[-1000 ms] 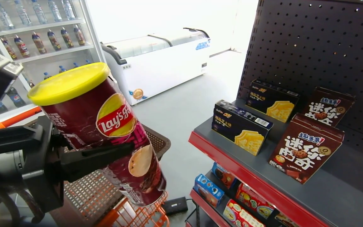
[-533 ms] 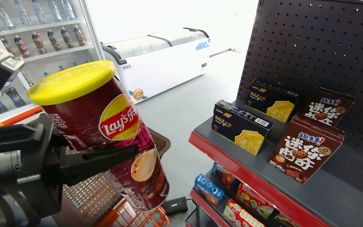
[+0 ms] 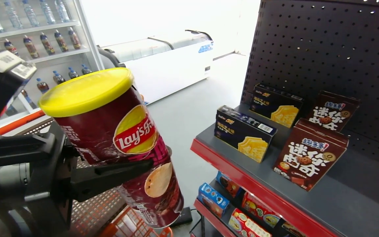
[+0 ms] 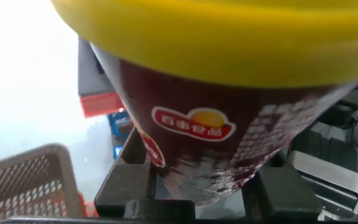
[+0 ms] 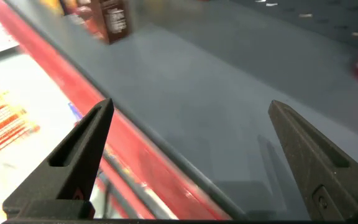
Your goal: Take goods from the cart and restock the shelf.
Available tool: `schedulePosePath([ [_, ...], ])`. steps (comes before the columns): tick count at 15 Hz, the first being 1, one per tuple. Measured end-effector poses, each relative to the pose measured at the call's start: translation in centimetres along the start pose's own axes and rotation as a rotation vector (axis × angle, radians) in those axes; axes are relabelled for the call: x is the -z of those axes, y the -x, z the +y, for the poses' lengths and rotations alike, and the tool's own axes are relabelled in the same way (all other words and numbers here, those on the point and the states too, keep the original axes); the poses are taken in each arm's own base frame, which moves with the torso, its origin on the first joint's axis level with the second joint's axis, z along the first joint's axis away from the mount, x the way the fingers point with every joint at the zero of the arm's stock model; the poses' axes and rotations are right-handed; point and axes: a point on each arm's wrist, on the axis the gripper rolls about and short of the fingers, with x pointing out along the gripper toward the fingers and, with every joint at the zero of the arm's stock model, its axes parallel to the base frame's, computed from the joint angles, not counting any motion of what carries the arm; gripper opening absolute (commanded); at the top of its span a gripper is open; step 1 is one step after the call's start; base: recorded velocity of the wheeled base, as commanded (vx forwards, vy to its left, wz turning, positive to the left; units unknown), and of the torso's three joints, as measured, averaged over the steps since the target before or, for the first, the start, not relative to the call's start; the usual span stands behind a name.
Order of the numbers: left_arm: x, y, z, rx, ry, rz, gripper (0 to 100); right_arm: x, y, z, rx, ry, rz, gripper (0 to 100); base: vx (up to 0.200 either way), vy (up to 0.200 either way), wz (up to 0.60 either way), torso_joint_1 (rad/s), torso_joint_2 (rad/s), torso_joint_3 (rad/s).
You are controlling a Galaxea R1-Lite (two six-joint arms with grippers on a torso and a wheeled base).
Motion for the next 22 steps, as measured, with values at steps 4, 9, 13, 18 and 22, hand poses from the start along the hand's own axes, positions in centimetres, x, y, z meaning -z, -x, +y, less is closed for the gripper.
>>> schedulePosePath([
  [4,0.0,-0.3,-0.5,0.034,-0.003,0.002,0,0.0,0.0,0.0,0.0,0.0,0.0,100,0.0,0.0,-0.6,0.004,0.0,0.0],
  [9,-0.5,-0.5,-1.3,0.077,-0.03,-0.014,0,0.0,0.0,0.0,0.0,0.0,0.0,100,0.0,0.0,-0.6,0.001,0.0,0.003],
  [13,-0.6,-0.5,-1.3,0.08,-0.032,-0.016,0,0.0,0.0,0.0,0.0,0.0,0.0,100,0.0,0.0,-0.6,0.002,0.0,0.004],
  [18,-0.6,-0.6,-1.3,0.077,-0.032,-0.015,0,0.0,0.0,0.0,0.0,0.0,0.001,100,0.0,0.0,0.0,0.0,0.0,0.0],
  [22,-0.4,-0.6,-1.3,0.076,-0.029,-0.009,0,0.0,0.0,0.0,-0.001,0.0,0.0,100,0.0,0.0,-0.3,-0.001,0.0,0.001],
])
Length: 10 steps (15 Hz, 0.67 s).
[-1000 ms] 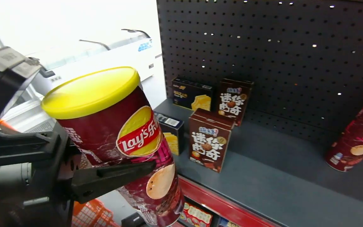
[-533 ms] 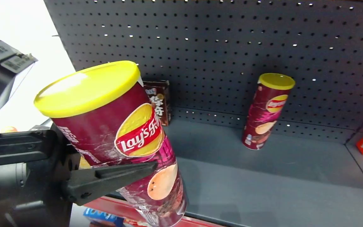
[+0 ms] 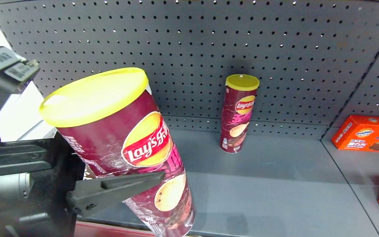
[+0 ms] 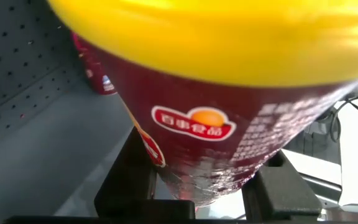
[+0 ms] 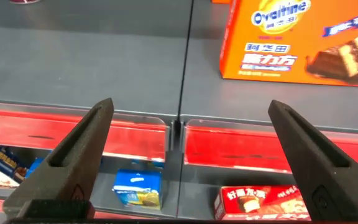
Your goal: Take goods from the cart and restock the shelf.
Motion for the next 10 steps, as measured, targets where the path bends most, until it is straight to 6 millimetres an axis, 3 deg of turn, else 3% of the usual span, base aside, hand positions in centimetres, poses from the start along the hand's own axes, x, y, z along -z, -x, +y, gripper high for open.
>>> schedulePosePath([
  [10,0.33,0.04,0.08,-0.006,0.006,0.009,0,0.0,0.0,0.0,0.001,0.0,0.0,100,0.0,0.0,0.0,0.0,0.0,0.0],
])
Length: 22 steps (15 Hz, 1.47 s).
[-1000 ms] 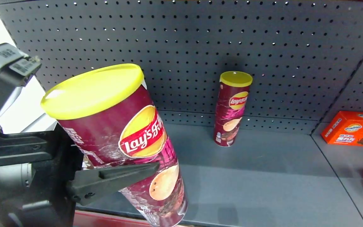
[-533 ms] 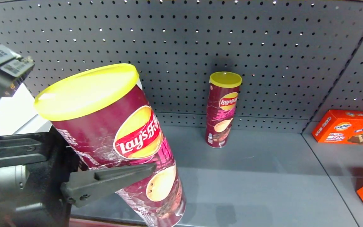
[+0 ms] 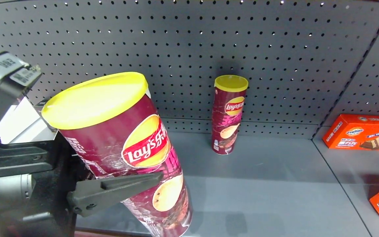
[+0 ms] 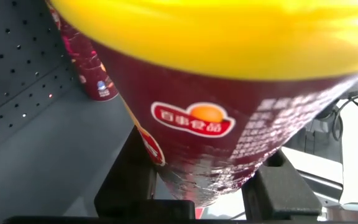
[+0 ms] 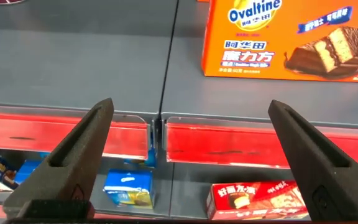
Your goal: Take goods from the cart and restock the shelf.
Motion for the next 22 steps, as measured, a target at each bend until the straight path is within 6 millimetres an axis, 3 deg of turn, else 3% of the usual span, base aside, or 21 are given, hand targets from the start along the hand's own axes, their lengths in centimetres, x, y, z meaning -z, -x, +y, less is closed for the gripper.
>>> schedulePosePath([
  [22,1.2,0.2,-0.3,-0.014,-0.029,0.036,0,0.0,0.0,0.0,-0.001,0.0,0.0,100,0.0,0.0,-0.03,0.0,0.0,0.001],
])
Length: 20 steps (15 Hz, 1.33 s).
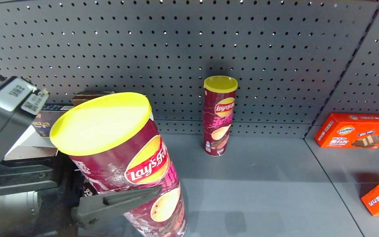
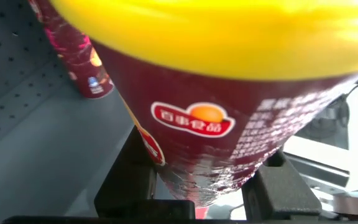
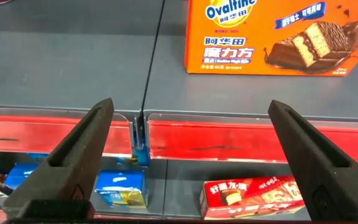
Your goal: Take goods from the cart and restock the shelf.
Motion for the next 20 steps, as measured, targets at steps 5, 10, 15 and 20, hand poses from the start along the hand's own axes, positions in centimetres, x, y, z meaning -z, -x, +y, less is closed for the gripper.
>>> schedulePosePath([
  [5,0.4,-0.5,-0.4,-0.026,-0.009,0.025,0,0.0,0.0,-0.1,0.04,-0.013,0.007,100,0.0,0.0,0.0,0.0,0.0,0.0],
  [10,0.7,-2.0,0.1,0.021,0.005,0.049,0,-6.9,0.6,-0.1,-0.035,-0.014,-0.071,100,0.0,0.0,0.0,0.0,0.0,0.0],
  [15,1.2,-2.3,0.4,0.02,0.023,0.071,0,-12.0,-2.4,0.2,-0.227,0.056,0.022,100,0.0,0.0,0.0,0.0,0.0,0.0],
  [20,1.0,-2.1,0.3,0.02,0.024,0.063,0,-16.4,-8.1,1.9,-0.446,0.077,0.042,100,0.0,0.0,0.0,0.0,0.0,0.0],
])
